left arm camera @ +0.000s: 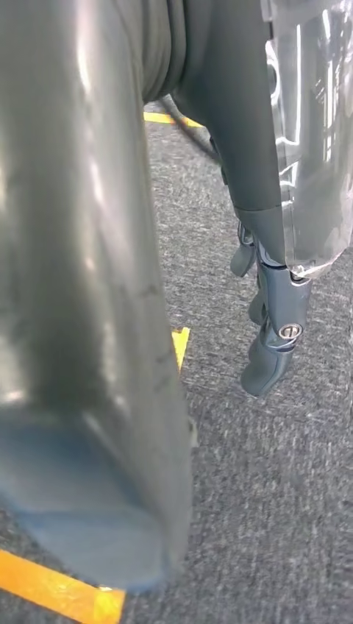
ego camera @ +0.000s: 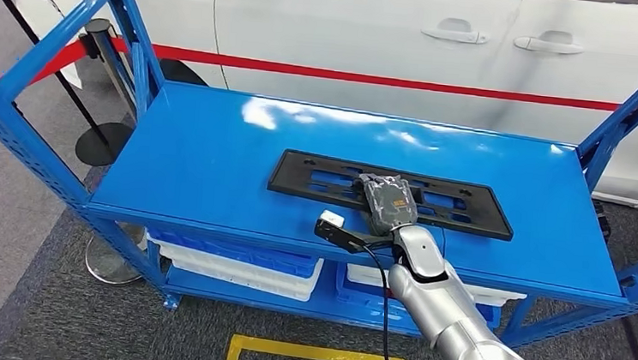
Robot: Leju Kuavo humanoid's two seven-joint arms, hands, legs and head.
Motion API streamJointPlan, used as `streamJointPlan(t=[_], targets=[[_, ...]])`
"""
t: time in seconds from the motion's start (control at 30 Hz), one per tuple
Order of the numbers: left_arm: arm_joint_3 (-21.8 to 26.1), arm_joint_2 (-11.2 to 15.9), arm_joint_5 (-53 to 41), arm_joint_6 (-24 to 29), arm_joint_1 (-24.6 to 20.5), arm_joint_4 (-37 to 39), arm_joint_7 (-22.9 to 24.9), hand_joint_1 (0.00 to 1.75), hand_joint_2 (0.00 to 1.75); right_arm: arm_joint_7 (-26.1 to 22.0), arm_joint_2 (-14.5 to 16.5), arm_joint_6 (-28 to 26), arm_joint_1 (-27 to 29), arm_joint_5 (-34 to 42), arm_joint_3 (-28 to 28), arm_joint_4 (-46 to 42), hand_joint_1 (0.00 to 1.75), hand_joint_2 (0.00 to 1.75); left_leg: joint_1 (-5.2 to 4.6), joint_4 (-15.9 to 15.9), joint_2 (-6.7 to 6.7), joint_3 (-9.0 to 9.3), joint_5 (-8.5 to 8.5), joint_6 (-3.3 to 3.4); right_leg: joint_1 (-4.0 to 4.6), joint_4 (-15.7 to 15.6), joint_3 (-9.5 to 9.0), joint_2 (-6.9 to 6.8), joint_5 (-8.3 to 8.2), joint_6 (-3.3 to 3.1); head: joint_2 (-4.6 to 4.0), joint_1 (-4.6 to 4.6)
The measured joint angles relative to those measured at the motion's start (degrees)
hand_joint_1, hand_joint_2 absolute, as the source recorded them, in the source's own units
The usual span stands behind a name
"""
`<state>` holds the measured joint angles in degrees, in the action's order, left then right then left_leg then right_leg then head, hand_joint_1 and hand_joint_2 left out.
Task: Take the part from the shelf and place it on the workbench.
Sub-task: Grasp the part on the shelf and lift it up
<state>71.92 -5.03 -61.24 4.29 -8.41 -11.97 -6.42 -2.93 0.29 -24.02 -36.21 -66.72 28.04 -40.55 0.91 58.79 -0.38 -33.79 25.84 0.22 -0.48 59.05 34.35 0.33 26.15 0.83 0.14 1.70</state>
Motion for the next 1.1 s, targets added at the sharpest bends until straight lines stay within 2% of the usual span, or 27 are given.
streamJointPlan(t=[0.07, 0.13, 0.17, 0.2, 0.23, 0.27, 0.3, 0.37, 0.4, 0.5, 0.57, 0.67, 0.7, 0.73, 0.77, 0.83, 0.87, 0.9, 0.93, 1.03, 1.1], targets=[[-0.14, -0.03, -0.06, -0.08, -0.08, -0.01, 0.1, 0.0, 0.0, 0.36, -0.23, -1.22, -0.01, -0.5, -0.32, -1.05, 1.75, 1.75, 0.16, -0.41, 0.09, 0.04, -0.31, 0.74, -0.18, 2.88, 1.32, -0.05, 1.99, 0.52, -0.01, -0.05], [-0.21, -0.04, -0.13, -0.14, -0.15, -0.01, 0.18, 0.0, 0.0, 0.68, -0.49, -2.06, -0.09, -1.03, -0.6, -2.02, 1.75, 1.75, 0.17, -0.47, 0.15, 0.02, -0.37, 1.04, -0.27, 9.96, 4.66, -0.09, 5.5, 0.87, 0.01, -0.11], [-0.23, -0.05, -0.14, -0.15, -0.16, -0.01, 0.21, 0.0, 0.0, 0.8, -0.61, -2.23, -0.07, -1.39, -0.68, -2.41, 1.75, 1.75, 0.16, -0.46, 0.15, 0.02, -0.35, 1.07, -0.28, 13.49, 6.41, -0.1, 6.75, 0.98, 0.01, -0.11], [-0.25, -0.08, -0.15, -0.17, -0.16, -0.01, 0.25, 0.0, 0.0, 0.95, -0.77, -2.35, -0.05, -1.91, -0.72, -2.81, 1.75, 1.75, 0.15, -0.44, 0.11, 0.04, -0.32, 1.09, -0.29, 15.59, 7.58, -0.11, 7.03, 1.02, 0.01, -0.12], [-0.28, -0.15, -0.16, -0.2, -0.15, -0.01, 0.28, 0.0, 0.0, 1.1, -0.93, -2.54, -0.06, -2.53, -0.73, -3.26, 1.75, 1.75, 0.15, -0.42, 0.05, 0.08, -0.29, 1.07, -0.3, 15.55, 7.76, -0.12, 6.21, 0.99, 0.01, -0.12], [-0.3, -0.27, -0.16, -0.21, -0.14, -0.01, 0.29, 0.0, 0.0, 1.25, -1.06, -2.86, -0.18, -3.16, -0.75, -3.73, 1.75, 1.75, 0.15, -0.4, -0.02, 0.15, -0.23, 1.01, -0.3, 13.27, 6.86, -0.14, 4.39, 0.88, 0.01, -0.12], [-0.31, -0.45, -0.16, -0.22, -0.13, 0.0, 0.26, 0.0, 0.0, 1.45, -1.18, -3.26, -0.48, -3.86, -0.8, -4.2, 1.75, 1.75, 0.15, -0.36, -0.09, 0.24, -0.12, 0.89, -0.29, 9.44, 5.17, -0.15, 2.06, 0.71, 0.01, -0.13], [-0.36, -0.75, -0.15, -0.22, -0.14, 0.01, 0.16, 0.0, 0.0, 1.91, -1.34, -4.1, -1.62, -5.27, -0.97, -4.87, 1.75, 1.75, -0.1, -0.17, -0.12, 0.18, 0.12, 0.49, -0.12, 2.65, 2.13, -0.09, -0.76, 0.3, 0.0, -0.11], [-0.4, -0.87, -0.14, -0.2, -0.14, 0.01, 0.08, 0.0, 0.44, 2.14, -1.39, -4.4, -2.3, -5.99, -1.04, -5.11, 1.75, 1.75, -0.2, -0.11, -0.1, 0.07, 0.18, 0.24, -0.01, 0.91, 1.47, -0.04, -1.13, 0.1, 0.0, -0.08], [-0.54, -1.1, -0.12, -0.14, -0.06, 0.01, -0.11, 0.0, 1.75, 3.22, -1.48, -4.78, -4.19, -8.66, -1.14, -5.57, 1.75, 1.75, -0.24, -0.12, -0.07, -0.1, 0.31, -0.59, 0.05, 0.1, 1.43, 0.0, -0.98, -0.76, 0.01, -0.07], [-0.58, -1.2, -0.06, -0.03, 0.04, 0.01, -0.2, 0.0, 1.75, 4.1, -1.53, -4.79, -5.98, -10.95, -1.18, -5.82, 1.75, 1.75, -0.19, 2.31, -0.01, -1.12, 2.07, -1.12, -0.13, -0.14, 1.33, -0.05, -1.11, -1.55, 0.01, -0.05], [-0.6, -1.41, 0.04, 0.04, 0.11, 0.01, -0.33, 0.0, 1.75, 4.95, -1.54, -4.29, -9.15, -14.05, -1.2, -6.08, 1.75, 1.75, -0.13, 13.11, 0.04, -6.04, 7.16, -1.62, -0.01, -0.15, 1.25, -0.05, -1.05, -2.17, 0.01, 0.0], [-0.6, -1.49, 0.06, 0.0, 0.14, 0.01, -0.35, 0.0, 1.75, 5.1, -1.54, -4.06, -10.11, -14.87, -1.2, -6.09, 1.75, 1.75, -0.13, 15.85, 0.04, -7.4, 7.83, -1.65, 0.12, -0.1, 1.21, -0.04, -0.99, -2.26, 0.0, -0.01], [-0.6, -1.56, 0.07, -0.07, 0.19, 0.01, -0.4, 0.0, 1.75, 5.25, -1.54, -3.9, -11.06, -15.56, -1.2, -6.09, 1.75, 1.75, -0.15, 16.35, 0.04, -7.77, 7.25, -1.55, 0.26, -0.04, 1.13, -0.03, -0.92, -2.36, 0.0, -0.01], [-0.6, -1.61, 0.08, -0.19, 0.23, 0.01, -0.53, 0.0, 1.75, 5.44, -1.55, -3.8, -12.02, -16.25, -1.2, -6.14, 1.75, 1.75, -0.19, 14.7, 0.04, -7.12, 5.66, -1.32, 0.43, 0.01, 1.01, -0.02, -0.84, -2.42, 0.0, -0.02], [-0.6, -1.61, 0.1, -0.65, 0.26, 0.01, -1.11, 0.0, 1.75, 5.84, -1.57, -3.84, -13.81, -17.36, -1.2, -6.36, 1.75, 1.75, -0.46, 7.09, 0.04, -3.76, 1.37, -0.36, 0.7, 0.06, 0.7, 0.01, -0.63, -2.47, 0.0, -0.06], [-0.6, -1.6, 0.11, -0.9, 0.27, 0.01, -1.53, 0.0, 1.75, 6.01, -1.61, -3.89, -14.6, -17.82, -1.2, -6.49, 1.75, 1.75, -0.63, 3.74, 0.04, -2.25, -0.01, 0.1, 0.83, 0.1, 0.65, 0.02, -0.56, -2.38, 0.0, -0.07], [-0.62, -1.61, 0.11, -1.11, 0.24, 0.01, -1.94, 0.0, 1.75, 6.12, -1.66, -3.93, -15.28, -18.15, -1.2, -6.62, 1.75, 1.75, -0.81, 1.5, 0.04, -1.25, -0.62, 0.44, 0.87, 0.13, 0.72, 0.02, -0.54, -2.22, 0.0, -0.07], [-0.63, -1.63, 0.1, -1.26, 0.26, 0.01, -2.26, 0.0, 1.75, 6.2, -1.72, -3.95, -15.82, -18.43, -1.2, -6.75, 1.75, 1.75, -0.94, 0.61, 0.04, -0.88, -0.52, 0.61, 0.86, 0.12, 0.85, 0.0, -0.59, -2.0, 0.0, -0.08], [-0.69, -1.94, 0.04, -1.23, 0.4, 0.03, -2.67, 0.0, 1.75, 6.3, -1.97, -4.01, -16.7, -19.02, -1.2, -7.45, 1.75, 1.75, -0.68, -0.68, 0.08, -0.43, -0.81, 0.86, 0.84, 0.28, 1.06, -0.03, -0.32, -1.09, 0.01, -0.1], [-0.74, -2.19, 0.0, -0.99, 0.4, 0.06, -2.71, 0.0, 1.75, 6.26, -2.21, -4.1, -17.31, -19.2, -1.2, -7.88, 1.75, 1.75, -0.29, -1.46, 0.19, -0.09, -1.22, 1.15, 0.69, 3.79, 2.63, -0.03, 2.02, -0.37, 0.01, -0.18]])
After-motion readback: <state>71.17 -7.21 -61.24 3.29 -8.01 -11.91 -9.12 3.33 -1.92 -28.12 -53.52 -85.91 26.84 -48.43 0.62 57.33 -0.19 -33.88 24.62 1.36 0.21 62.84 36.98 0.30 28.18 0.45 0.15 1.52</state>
